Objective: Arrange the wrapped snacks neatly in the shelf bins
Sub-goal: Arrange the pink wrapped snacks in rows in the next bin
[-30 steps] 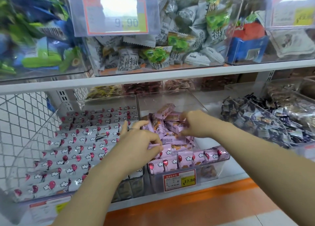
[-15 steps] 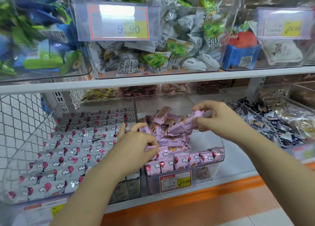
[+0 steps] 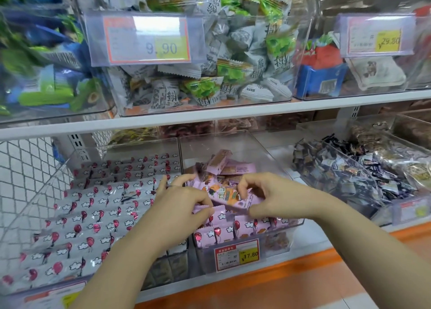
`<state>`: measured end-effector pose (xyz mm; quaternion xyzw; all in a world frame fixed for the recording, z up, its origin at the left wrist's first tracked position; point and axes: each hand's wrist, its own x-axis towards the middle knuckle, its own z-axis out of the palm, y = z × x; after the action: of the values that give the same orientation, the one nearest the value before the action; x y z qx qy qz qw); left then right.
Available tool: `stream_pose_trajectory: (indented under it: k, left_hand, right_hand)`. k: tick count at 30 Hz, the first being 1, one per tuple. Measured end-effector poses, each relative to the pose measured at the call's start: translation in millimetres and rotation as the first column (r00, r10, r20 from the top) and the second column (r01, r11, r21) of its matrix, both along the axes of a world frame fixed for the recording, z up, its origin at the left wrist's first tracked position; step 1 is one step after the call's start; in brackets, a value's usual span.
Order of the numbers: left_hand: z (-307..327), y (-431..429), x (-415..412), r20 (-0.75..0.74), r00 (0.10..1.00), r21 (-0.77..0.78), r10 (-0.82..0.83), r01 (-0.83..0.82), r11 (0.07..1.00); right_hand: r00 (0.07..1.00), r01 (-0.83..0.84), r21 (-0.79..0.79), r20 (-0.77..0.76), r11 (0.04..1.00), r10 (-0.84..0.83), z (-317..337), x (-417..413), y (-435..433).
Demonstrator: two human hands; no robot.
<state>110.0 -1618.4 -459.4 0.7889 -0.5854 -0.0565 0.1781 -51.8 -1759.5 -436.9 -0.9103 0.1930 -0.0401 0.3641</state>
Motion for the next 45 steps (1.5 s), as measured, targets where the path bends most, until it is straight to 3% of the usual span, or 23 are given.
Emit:
stream_pose_trajectory:
  k: [7,13,19,26,32,36,45]
  left_hand:
    - [0,-1,1,-0.007,1.0,0.0,-0.001,0.001,1.0]
    - [1,0,0,-0.022,1.0,-0.007,0.0,-0.001,1.0]
    - [1,0,-2,0.013,1.0,-0.003,0.008,-0.008,1.0]
    - [-3,0,1,0.024,1.0,-0.015,-0.008,0.009,1.0]
    - [-3,-1,0,0.032,0.999,-0.01,-0.008,0.008,1.0]
    - [-3,-1,0,0.048,0.999,-0.012,-0.003,0.004,1.0]
    - [-1,-2,0,0.178,0.982,-0.046,-0.054,0.063,0.997]
  right_hand:
    - [0.99,0.127,0.114,0.038,0.985,-0.132,-1,20,-6]
    - [0.946,0.209,0.536,0.1,0.818,-0.307,2,13,-18]
    - [0.976,0.16,0.266,0.102,0.951,-0.193,4,10,-26]
    - [0.952,0.112,0.068,-0.294,0.991,-0.087,5,0,-26]
    - [0.978,0.125,-0.078,-0.159,0.989,-0.136,5,-3,-18]
    - [0.998,-0.001,-0.033,-0.068,0.999,-0.002,1,10,-16]
    - [0.954,-0.106,0.129,-0.267,0.986,0.137,-4,30,-17]
